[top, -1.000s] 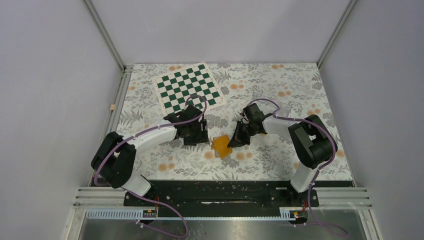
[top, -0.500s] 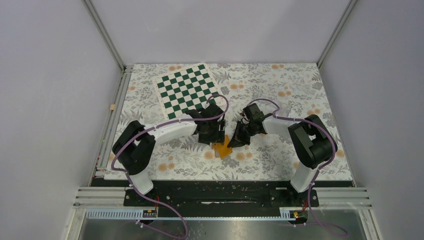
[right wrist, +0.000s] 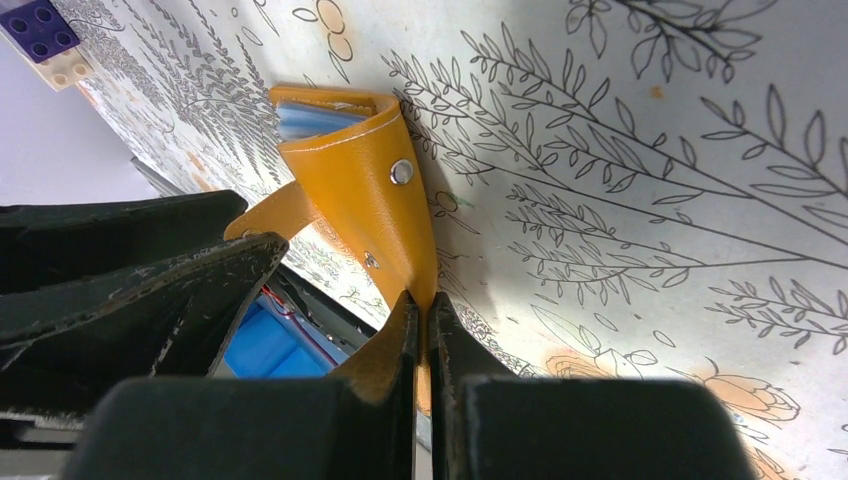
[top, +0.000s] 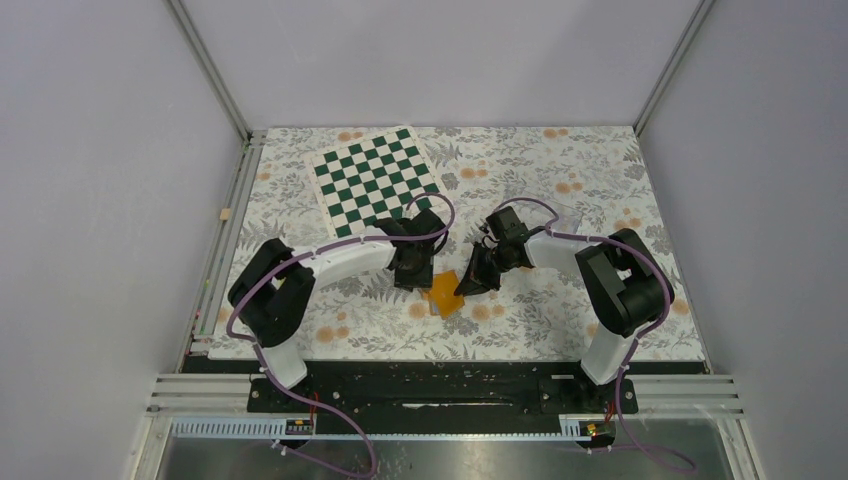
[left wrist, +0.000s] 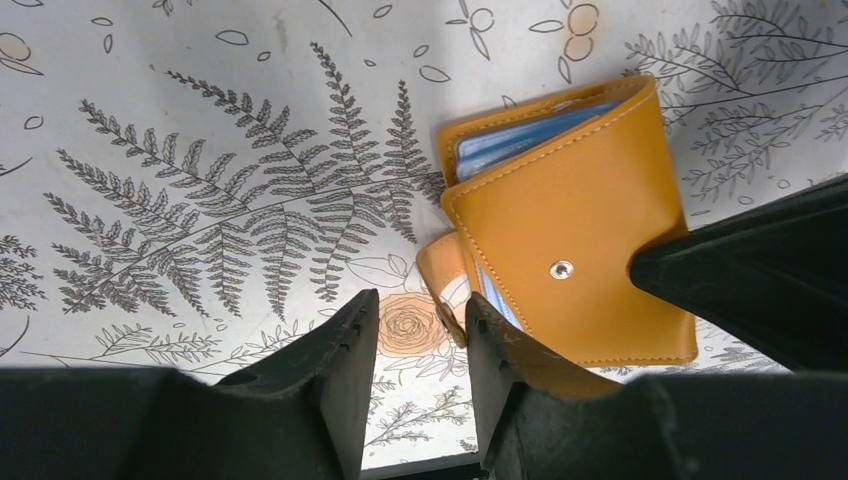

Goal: Put the credit cards into the card holder
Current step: Open the card holder at the center of the board.

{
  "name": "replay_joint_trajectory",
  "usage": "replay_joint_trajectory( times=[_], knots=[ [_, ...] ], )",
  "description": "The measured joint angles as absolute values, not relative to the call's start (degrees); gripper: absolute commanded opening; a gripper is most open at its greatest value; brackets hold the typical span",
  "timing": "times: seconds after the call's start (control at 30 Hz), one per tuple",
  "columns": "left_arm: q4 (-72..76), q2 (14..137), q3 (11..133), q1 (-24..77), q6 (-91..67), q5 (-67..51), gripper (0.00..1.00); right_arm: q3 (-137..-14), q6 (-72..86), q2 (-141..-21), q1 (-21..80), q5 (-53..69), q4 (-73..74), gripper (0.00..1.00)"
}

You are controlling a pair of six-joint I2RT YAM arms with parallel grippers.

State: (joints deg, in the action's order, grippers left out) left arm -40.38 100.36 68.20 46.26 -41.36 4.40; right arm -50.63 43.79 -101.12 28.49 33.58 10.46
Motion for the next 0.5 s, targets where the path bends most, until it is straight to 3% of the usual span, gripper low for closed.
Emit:
replay_joint_trajectory(
  times=[0.1, 0.33, 0.5],
  knots=[
    [-39.79, 100.33, 67.24, 45.60, -41.39, 4.29, 0.36, -50.63, 43.72, -101.14, 28.49, 33.67, 10.44, 0.00],
    [-36.38, 99.31, 63.26, 42.57, -41.54, 1.63, 0.22, -50.76, 43.70, -101.38, 28.49, 34.09, 10.41, 0.00],
    [-34.94, 98.28, 62.19, 41.50, -41.63, -0.27, 0.00, -50.83, 43.68, -101.43, 28.49, 34.15, 10.44, 0.00]
  ],
)
